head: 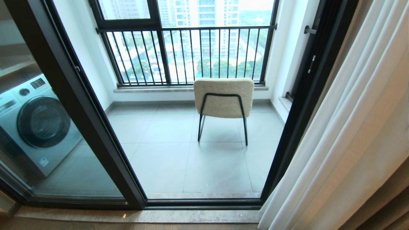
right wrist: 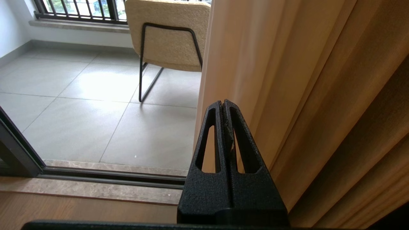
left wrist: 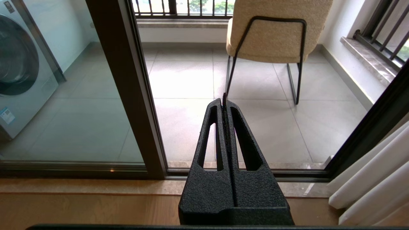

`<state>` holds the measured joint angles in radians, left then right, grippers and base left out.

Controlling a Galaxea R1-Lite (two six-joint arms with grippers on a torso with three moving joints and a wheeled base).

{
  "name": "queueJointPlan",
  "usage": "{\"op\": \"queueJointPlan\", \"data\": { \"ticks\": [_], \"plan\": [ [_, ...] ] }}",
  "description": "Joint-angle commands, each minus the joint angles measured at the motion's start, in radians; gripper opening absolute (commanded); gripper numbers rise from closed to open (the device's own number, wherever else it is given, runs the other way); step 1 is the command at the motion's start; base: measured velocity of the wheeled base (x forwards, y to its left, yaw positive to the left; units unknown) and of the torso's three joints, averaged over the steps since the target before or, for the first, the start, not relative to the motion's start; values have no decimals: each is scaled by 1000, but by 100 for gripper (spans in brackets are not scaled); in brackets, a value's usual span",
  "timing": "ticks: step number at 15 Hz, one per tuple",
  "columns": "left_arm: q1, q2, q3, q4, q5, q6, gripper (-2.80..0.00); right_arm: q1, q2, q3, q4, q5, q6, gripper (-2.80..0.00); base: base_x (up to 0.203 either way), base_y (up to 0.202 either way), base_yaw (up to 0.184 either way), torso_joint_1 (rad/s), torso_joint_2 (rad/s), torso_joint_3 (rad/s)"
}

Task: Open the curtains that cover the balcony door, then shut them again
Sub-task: Pull the inner curtains open on both sides

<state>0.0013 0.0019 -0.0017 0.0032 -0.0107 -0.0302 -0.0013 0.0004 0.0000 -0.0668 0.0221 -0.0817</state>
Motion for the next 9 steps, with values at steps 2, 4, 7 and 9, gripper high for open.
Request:
{"op": "queueJointPlan", "data": {
  "ticks": [2, 4, 7, 9],
  "plan": [
    [0, 0, 0, 0, 0, 0, -280, 0, 0, 0, 1, 1, -1, -280, 0, 0, 0, 0, 0, 0],
    [0, 0, 0, 0, 0, 0, -280, 0, 0, 0, 1, 1, -2, -280, 0, 0, 0, 0, 0, 0],
    [0, 0, 0, 0, 0, 0, -280, 0, 0, 0, 1, 1, -3, -280, 0, 0, 0, 0, 0, 0],
    [0, 0, 0, -1, 0, 0, -280, 0, 0, 0, 1, 1, -4, -280, 0, 0, 0, 0, 0, 0]
  ]
}}
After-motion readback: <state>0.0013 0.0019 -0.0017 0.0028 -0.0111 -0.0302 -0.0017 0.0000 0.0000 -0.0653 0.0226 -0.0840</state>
